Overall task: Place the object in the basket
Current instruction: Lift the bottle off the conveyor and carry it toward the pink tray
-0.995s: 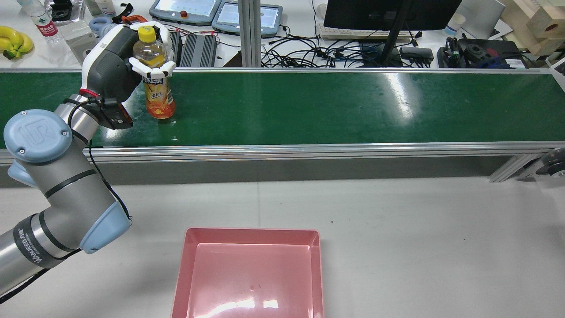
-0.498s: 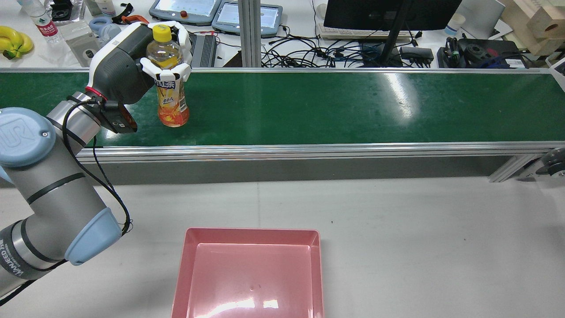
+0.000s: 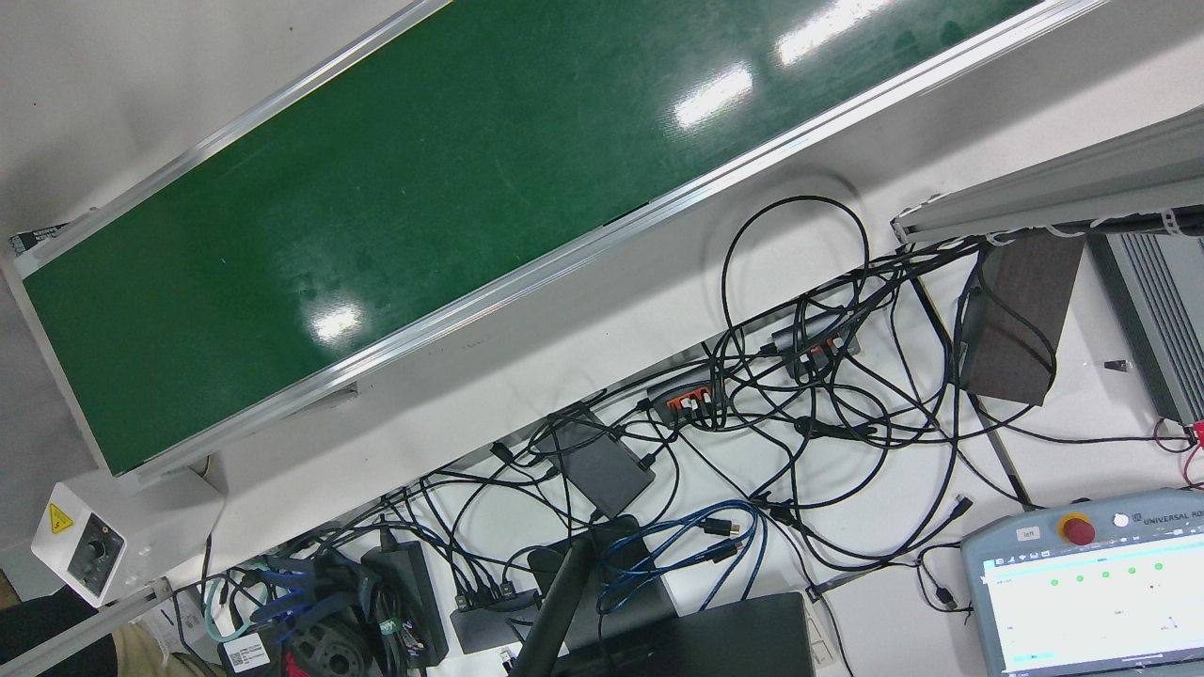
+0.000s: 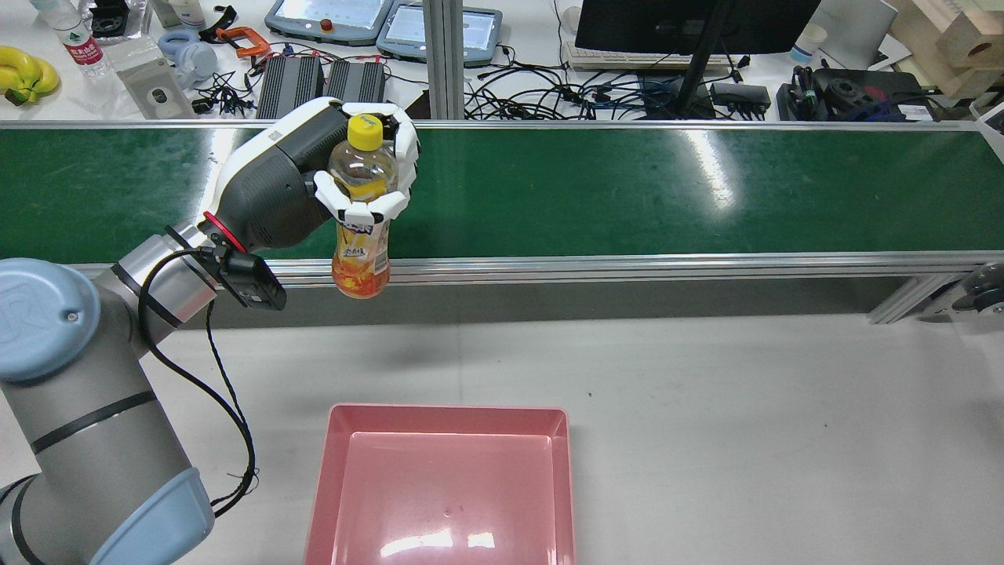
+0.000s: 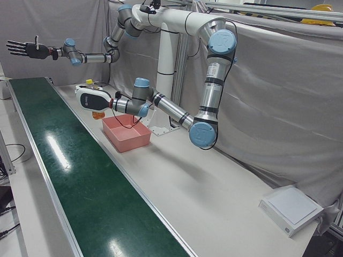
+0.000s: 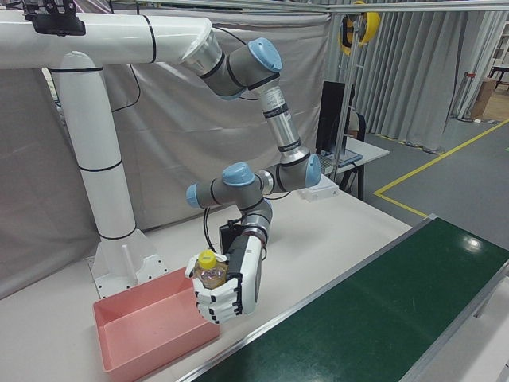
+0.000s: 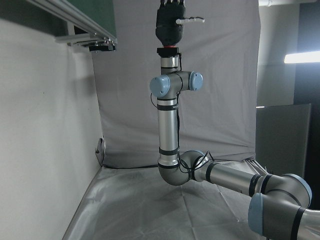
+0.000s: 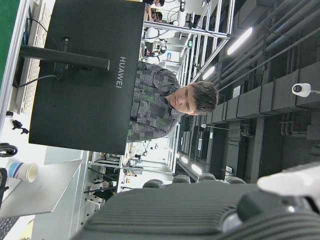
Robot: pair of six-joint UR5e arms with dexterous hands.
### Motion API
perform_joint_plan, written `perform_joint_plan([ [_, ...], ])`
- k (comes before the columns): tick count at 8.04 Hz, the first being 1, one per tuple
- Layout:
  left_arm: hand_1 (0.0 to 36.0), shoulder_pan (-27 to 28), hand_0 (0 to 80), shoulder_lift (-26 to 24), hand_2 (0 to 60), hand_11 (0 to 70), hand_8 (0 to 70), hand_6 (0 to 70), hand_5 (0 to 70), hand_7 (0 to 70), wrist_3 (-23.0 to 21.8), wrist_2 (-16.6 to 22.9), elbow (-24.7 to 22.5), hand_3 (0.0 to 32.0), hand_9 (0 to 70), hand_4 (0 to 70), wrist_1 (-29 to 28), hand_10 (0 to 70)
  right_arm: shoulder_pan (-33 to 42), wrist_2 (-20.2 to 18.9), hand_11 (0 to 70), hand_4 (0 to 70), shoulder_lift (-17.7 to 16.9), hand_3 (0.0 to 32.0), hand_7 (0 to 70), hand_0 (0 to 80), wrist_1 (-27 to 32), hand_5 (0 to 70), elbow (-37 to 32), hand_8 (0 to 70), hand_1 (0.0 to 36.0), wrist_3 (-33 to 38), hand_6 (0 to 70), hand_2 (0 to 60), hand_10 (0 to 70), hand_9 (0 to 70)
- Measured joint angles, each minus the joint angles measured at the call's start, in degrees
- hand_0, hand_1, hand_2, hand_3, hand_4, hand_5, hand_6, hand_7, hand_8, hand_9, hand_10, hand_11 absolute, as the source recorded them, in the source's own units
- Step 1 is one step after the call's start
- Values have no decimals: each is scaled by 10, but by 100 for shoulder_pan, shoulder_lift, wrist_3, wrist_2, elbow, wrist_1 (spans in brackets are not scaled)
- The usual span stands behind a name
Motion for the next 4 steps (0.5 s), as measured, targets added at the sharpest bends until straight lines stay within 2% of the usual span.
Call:
perform_joint_plan([
  [2,172,502,712,20,512,700,700,700,700,700,285,17,-270,0,700,700,94,700,0,0,0,0,0,0,0,0,0,0,-2,0,0,0,0,0,0,0],
  [3,163,764,728,36,426,700,700,700,700,700,492,16,-341,0,700,700,113,700,0,0,0,0,0,0,0,0,0,0,-6,0,0,0,0,0,0,0],
  [4,147,989,753,62,268,700,700,700,700,700,681,10,-410,0,700,700,129,700,0,0,0,0,0,0,0,0,0,0,-8,0,0,0,0,0,0,0],
])
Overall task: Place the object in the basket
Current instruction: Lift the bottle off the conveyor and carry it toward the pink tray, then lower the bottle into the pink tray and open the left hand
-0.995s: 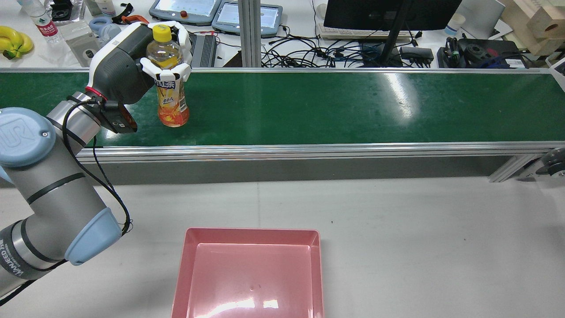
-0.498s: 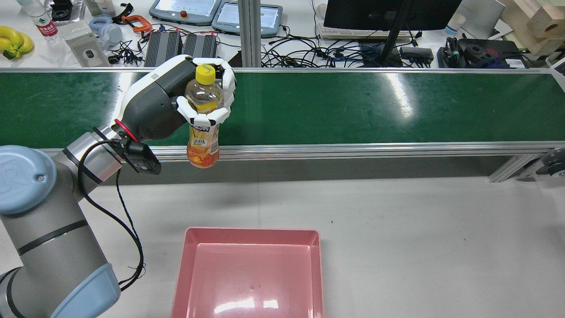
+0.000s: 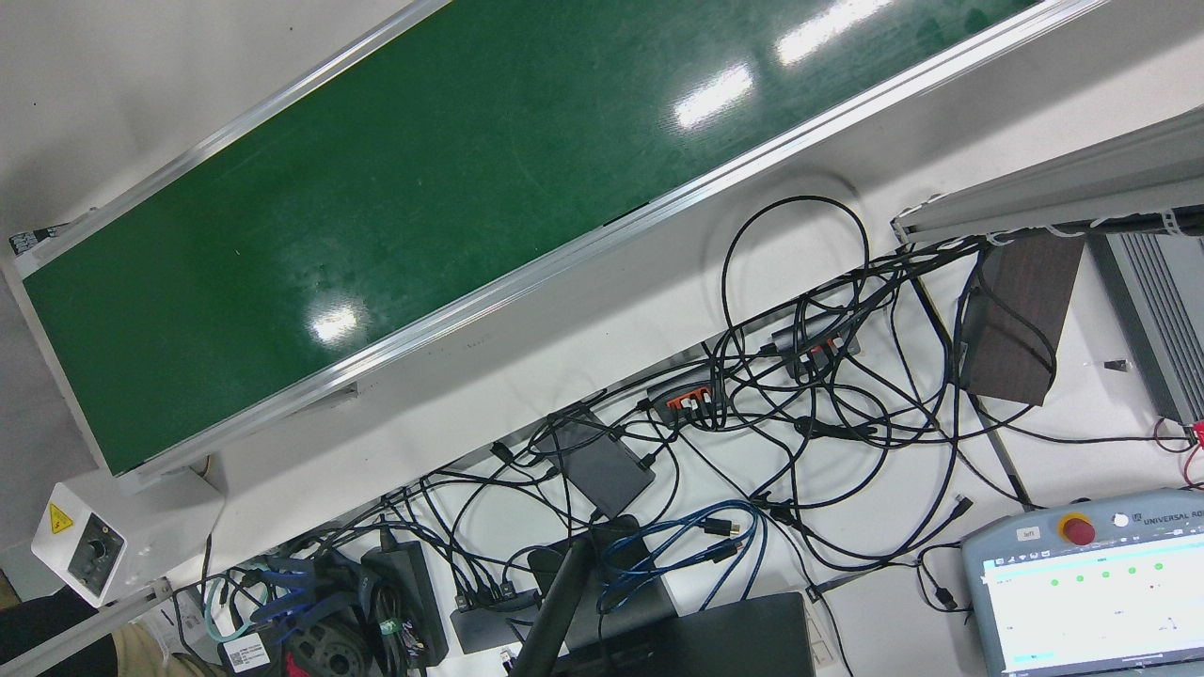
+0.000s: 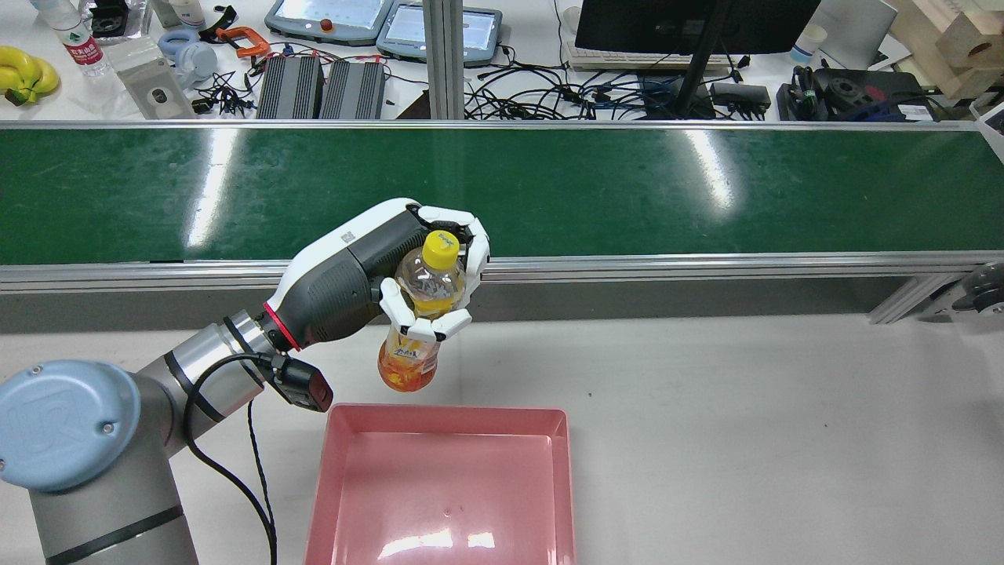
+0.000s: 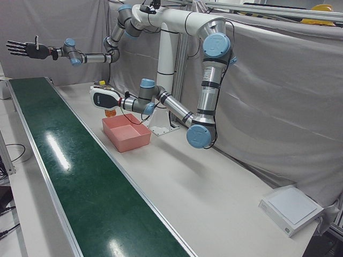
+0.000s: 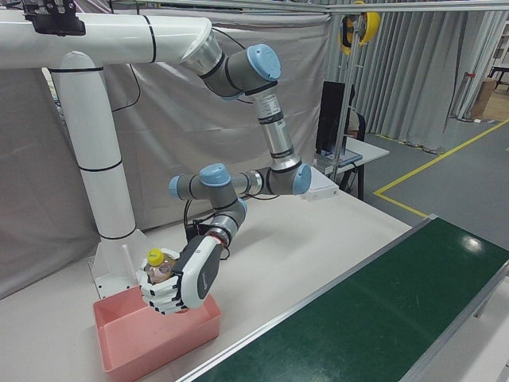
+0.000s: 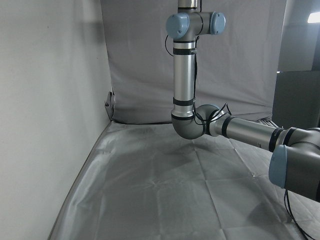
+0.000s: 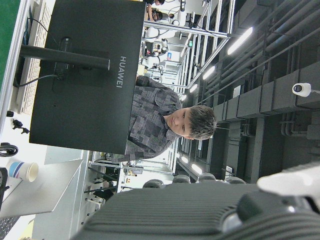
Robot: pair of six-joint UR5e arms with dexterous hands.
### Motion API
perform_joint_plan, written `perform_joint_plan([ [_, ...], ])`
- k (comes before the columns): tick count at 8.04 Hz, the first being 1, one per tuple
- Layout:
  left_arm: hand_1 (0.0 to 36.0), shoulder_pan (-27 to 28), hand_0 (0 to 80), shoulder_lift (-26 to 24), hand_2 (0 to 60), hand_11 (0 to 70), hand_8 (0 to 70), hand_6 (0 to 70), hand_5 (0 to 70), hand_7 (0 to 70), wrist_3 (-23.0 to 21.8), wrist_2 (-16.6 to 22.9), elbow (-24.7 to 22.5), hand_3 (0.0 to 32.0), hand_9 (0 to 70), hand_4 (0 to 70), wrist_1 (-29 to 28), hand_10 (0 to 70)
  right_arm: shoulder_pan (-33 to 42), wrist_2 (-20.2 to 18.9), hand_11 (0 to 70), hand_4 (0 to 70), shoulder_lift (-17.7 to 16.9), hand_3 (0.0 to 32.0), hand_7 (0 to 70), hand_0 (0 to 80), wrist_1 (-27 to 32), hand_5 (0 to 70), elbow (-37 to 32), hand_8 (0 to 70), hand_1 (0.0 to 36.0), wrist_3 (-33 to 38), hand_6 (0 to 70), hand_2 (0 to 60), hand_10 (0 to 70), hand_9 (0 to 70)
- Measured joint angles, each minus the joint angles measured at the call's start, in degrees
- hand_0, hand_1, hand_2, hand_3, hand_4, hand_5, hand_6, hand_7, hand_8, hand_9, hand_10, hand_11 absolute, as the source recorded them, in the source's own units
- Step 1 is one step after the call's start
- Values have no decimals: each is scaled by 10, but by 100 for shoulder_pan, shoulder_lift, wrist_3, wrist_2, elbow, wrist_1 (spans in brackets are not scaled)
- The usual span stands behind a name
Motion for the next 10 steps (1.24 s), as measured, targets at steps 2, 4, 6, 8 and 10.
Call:
perform_joint_plan([
  [2,82,334,800,230,0,700,700,700,700,700,184,-43,-225,0,700,700,4,675,0,0,0,0,0,0,0,0,0,0,-1,0,0,0,0,0,0,0],
  [4,73,469,800,555,0,686,480,357,700,578,602,-65,-681,0,662,582,89,483,-6,0,0,0,-3,0,0,0,0,0,-1,0,0,0,0,0,0,0],
  [6,98,562,800,653,0,592,276,160,562,371,1037,-96,-1200,0,414,183,516,411,-6,0,0,0,-7,0,0,0,0,0,-1,0,0,0,0,0,0,0],
  [8,95,660,734,663,0,309,111,66,339,130,1138,-117,-1386,0,155,182,694,200,-4,0,0,0,-3,0,0,0,0,0,-1,0,0,0,0,0,0,0],
  [10,101,887,670,659,0,98,0,14,114,63,1123,-116,-1390,0,0,48,690,52,-8,0,0,0,-6,0,0,0,0,0,-7,0,0,0,0,0,0,0],
])
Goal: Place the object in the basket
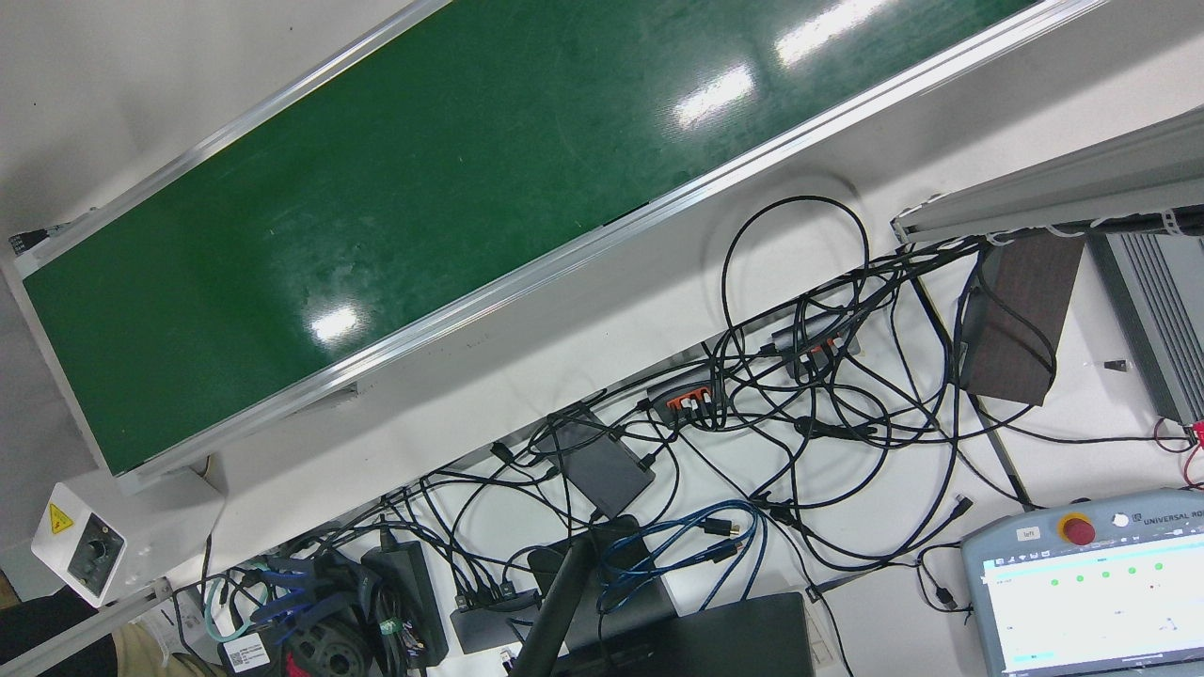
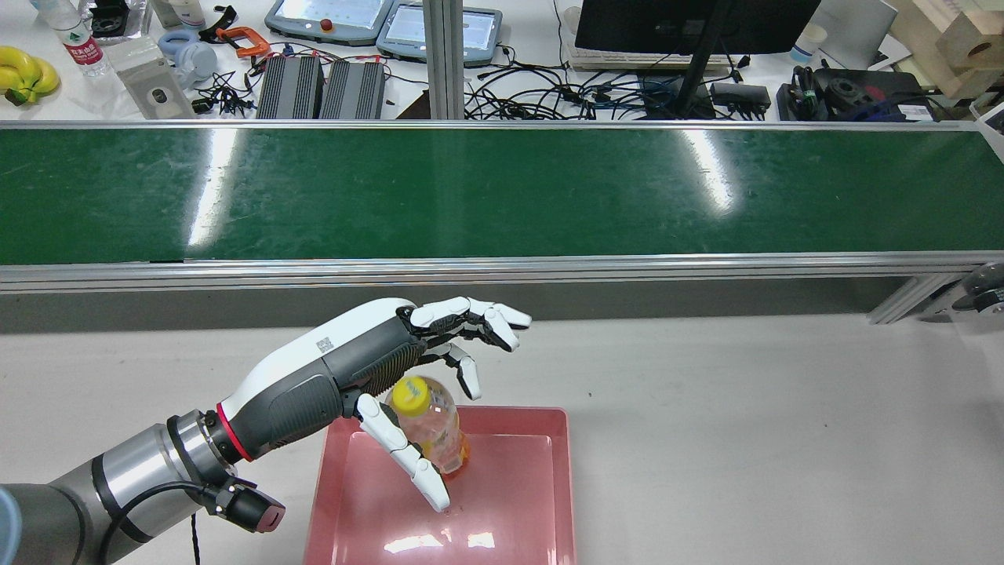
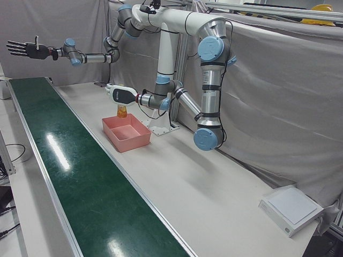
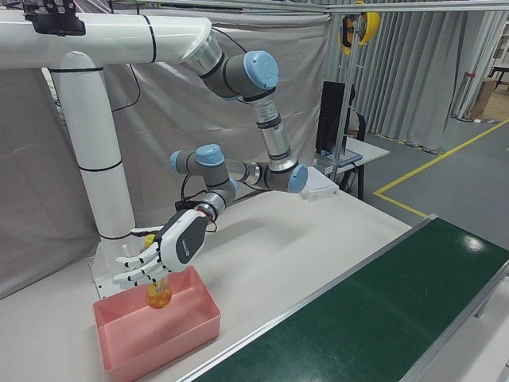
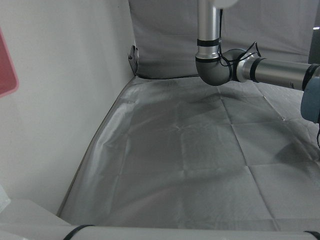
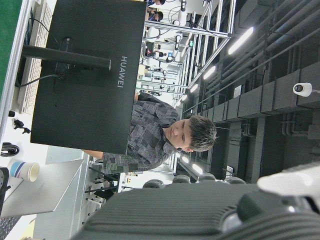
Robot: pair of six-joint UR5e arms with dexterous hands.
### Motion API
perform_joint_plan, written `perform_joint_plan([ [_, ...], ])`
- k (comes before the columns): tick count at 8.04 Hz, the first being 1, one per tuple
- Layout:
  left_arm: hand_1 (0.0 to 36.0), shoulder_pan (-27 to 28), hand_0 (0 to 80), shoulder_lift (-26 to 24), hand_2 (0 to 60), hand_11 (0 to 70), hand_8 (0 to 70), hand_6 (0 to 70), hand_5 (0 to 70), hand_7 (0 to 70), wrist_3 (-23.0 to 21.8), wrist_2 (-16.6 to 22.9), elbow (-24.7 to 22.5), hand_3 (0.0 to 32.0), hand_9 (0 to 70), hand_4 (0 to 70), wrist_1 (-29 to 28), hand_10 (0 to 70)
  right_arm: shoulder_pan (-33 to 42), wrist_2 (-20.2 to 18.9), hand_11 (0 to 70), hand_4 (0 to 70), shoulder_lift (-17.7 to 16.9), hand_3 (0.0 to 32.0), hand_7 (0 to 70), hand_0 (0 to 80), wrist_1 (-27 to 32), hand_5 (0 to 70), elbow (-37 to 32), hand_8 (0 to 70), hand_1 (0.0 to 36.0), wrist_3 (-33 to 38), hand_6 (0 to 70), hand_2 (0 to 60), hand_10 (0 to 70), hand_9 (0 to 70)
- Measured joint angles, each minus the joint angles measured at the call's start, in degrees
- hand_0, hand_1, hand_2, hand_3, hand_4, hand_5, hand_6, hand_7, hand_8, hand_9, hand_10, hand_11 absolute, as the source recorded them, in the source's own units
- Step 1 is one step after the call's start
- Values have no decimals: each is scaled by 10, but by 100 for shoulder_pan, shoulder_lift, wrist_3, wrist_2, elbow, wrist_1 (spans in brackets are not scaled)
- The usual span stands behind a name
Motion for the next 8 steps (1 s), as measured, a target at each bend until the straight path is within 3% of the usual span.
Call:
perform_joint_plan([
  [3,113,81,704,-16,0,33,0,4,94,45,-55,56,45,0,0,30,-114,6,-1,0,0,0,5,0,0,0,0,0,2,0,0,0,0,0,0,0],
  [4,113,84,706,-21,0,33,0,5,104,50,-62,61,64,0,0,30,-129,6,1,0,0,0,5,0,0,0,0,0,4,0,0,0,0,0,0,0],
  [5,107,83,692,-23,0,89,0,15,161,70,-100,66,75,0,0,52,-134,46,1,0,0,0,3,0,0,0,0,0,5,0,0,0,0,0,0,0],
  [6,94,63,655,-22,0,193,38,37,356,98,-191,77,83,0,64,101,-134,120,1,0,0,0,3,0,0,0,0,0,5,0,0,0,0,0,0,0],
  [7,81,21,641,-15,0,282,112,70,522,160,-328,84,86,0,172,131,-131,183,2,0,0,0,3,0,0,0,0,0,6,0,0,0,0,0,0,0],
  [8,80,-119,681,-8,0,380,134,90,627,194,-504,91,83,0,209,197,-130,251,2,0,0,0,4,0,0,0,0,0,6,0,0,0,0,0,0,0],
])
